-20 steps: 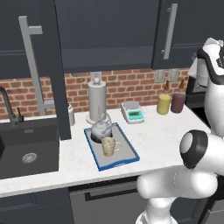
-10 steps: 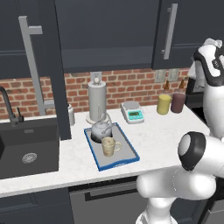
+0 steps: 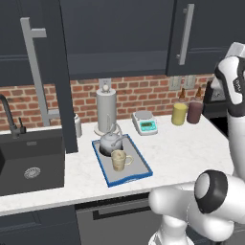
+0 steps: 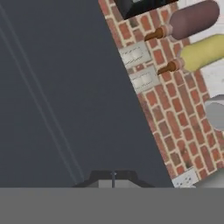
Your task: Pick the kettle from the counter and place it on the tray. Then pick the mug from the cabinet and place it on the tray. Then close the cabinet doors.
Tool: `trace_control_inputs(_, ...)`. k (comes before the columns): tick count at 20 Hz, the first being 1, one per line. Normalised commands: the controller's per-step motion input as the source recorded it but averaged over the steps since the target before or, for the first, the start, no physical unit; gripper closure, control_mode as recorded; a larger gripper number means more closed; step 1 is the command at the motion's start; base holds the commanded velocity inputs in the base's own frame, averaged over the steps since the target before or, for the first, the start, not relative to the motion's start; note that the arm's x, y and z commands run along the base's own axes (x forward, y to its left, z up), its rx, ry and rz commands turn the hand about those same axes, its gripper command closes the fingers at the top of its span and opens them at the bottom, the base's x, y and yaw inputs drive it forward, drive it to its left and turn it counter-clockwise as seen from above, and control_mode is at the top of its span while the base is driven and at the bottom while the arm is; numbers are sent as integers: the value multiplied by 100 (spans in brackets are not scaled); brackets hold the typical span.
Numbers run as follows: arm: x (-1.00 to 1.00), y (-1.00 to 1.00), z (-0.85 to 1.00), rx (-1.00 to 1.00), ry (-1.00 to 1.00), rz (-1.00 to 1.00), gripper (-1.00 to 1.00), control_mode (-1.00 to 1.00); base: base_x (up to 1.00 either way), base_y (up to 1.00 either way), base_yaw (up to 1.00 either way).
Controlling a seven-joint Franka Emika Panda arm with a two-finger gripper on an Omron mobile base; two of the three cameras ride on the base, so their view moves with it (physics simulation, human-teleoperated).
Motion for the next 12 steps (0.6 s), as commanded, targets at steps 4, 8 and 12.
trace_control_inputs(4, -99, 22, 8, -6, 7, 0, 100, -100, 0, 0, 0)
trace_control_inputs(8, -93, 44, -9, -10, 2, 19, 100, -100, 0, 0, 0)
trace_control_inputs(12, -96, 44, -2, -5, 0, 19, 100, -100, 0, 0, 0)
